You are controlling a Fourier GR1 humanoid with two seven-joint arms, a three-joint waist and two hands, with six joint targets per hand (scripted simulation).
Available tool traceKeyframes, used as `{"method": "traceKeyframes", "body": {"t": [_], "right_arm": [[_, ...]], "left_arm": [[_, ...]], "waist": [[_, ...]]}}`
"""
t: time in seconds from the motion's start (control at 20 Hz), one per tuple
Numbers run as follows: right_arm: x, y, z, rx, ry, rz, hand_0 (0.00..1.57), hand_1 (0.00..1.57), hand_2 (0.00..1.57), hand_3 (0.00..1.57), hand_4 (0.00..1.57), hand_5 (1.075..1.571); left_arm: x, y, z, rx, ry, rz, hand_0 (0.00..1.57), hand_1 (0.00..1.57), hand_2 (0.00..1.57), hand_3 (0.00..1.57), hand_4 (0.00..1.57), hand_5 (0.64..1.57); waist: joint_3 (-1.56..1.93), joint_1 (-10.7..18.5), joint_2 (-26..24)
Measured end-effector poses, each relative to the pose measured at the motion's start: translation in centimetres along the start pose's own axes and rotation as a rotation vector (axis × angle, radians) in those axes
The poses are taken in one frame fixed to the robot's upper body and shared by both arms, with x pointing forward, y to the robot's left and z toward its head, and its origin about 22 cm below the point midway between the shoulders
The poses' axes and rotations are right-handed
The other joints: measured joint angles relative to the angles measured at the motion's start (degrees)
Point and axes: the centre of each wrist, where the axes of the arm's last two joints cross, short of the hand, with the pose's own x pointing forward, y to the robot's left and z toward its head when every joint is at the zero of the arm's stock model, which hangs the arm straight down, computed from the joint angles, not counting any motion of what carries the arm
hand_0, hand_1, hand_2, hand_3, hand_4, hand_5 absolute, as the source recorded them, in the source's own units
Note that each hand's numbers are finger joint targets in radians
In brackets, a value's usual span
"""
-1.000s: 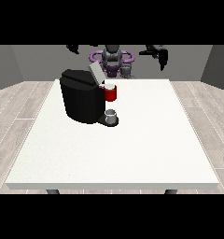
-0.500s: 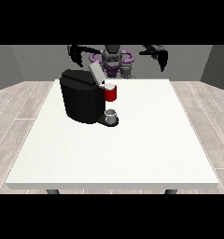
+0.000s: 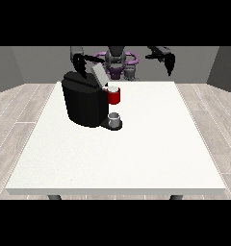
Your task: Insert the coffee pod into the coffee machine and close the lid
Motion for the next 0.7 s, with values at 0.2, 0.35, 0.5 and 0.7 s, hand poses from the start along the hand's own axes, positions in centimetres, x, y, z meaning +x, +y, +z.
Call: {"method": "traceKeyframes", "body": {"t": [0.2,0.35,0.5,0.7], "right_arm": [[0.3,1.2,-0.7,0.032,0.014,0.024,0.0,0.0,0.0,0.0,0.0,1.571],[0.9,1.2,-1.6,0.03,0.001,0.036,0.0,0.0,0.0,0.0,0.0,1.571],[1.3,1.2,-2.2,0.037,-0.02,0.038,0.0,0.0,0.0,0.0,0.0,1.571],[2.0,2.0,-3.0,0.055,-0.058,0.048,0.0,0.0,0.0,0.0,0.0,1.571]], "left_arm": [[-0.3,0.4,0.8,0.016,0.009,0.005,0.0,0.0,0.0,0.0,0.0,1.571],[0.6,0.4,0.6,0.024,-0.014,0.001,0.0,0.0,0.0,0.0,0.12,1.571],[0.8,0.5,0.7,0.029,-0.022,-0.01,0.0,0.0,0.0,0.0,0.0,1.571],[1.1,1.0,0.3,0.043,-0.04,-0.025,0.0,0.0,0.0,0.0,0.0,1.571]], "waist": [[0.01,-0.47,-0.25],[0.01,-0.24,0.95],[-0.04,-0.49,1.79],[-0.14,-0.93,3.1]]}}
